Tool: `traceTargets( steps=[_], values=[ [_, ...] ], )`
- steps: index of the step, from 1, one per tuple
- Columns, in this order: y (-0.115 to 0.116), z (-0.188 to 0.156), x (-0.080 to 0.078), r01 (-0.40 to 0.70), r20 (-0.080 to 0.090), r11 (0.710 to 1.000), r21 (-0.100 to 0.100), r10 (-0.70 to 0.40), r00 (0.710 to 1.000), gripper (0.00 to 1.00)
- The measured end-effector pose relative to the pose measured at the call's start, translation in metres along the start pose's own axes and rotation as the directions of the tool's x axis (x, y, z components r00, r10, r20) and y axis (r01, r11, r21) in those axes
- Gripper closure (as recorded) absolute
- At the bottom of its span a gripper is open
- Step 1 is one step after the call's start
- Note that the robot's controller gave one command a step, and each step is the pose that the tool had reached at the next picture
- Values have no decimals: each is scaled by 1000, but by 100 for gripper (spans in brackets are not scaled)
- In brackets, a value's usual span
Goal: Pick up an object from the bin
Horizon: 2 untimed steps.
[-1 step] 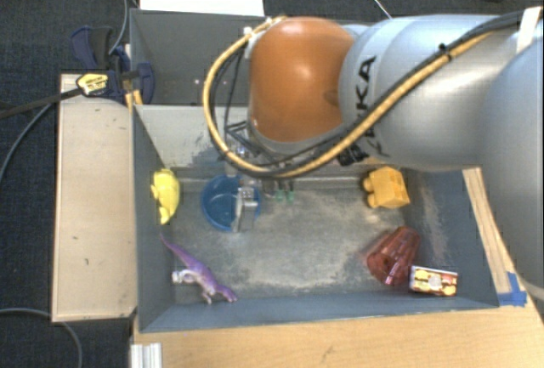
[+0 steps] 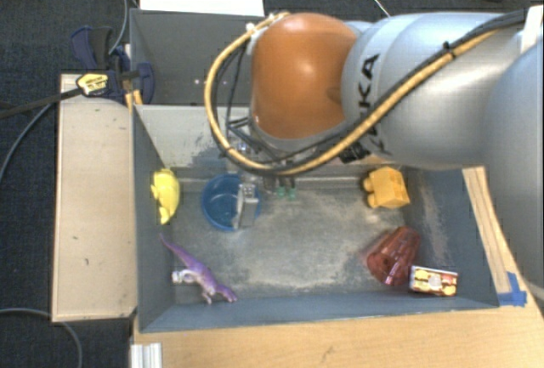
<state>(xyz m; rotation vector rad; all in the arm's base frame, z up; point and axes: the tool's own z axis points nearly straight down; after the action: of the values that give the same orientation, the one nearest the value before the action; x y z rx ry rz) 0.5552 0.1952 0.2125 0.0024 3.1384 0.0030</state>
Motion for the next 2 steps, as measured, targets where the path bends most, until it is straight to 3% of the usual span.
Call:
traceTargets(
  steps=[1,2],
  values=[
    [-17,60,-8,92,1,996,0,-92,996,0],
    [-46,79,-19,170,2,985,0,-170,985,0]
  ],
)
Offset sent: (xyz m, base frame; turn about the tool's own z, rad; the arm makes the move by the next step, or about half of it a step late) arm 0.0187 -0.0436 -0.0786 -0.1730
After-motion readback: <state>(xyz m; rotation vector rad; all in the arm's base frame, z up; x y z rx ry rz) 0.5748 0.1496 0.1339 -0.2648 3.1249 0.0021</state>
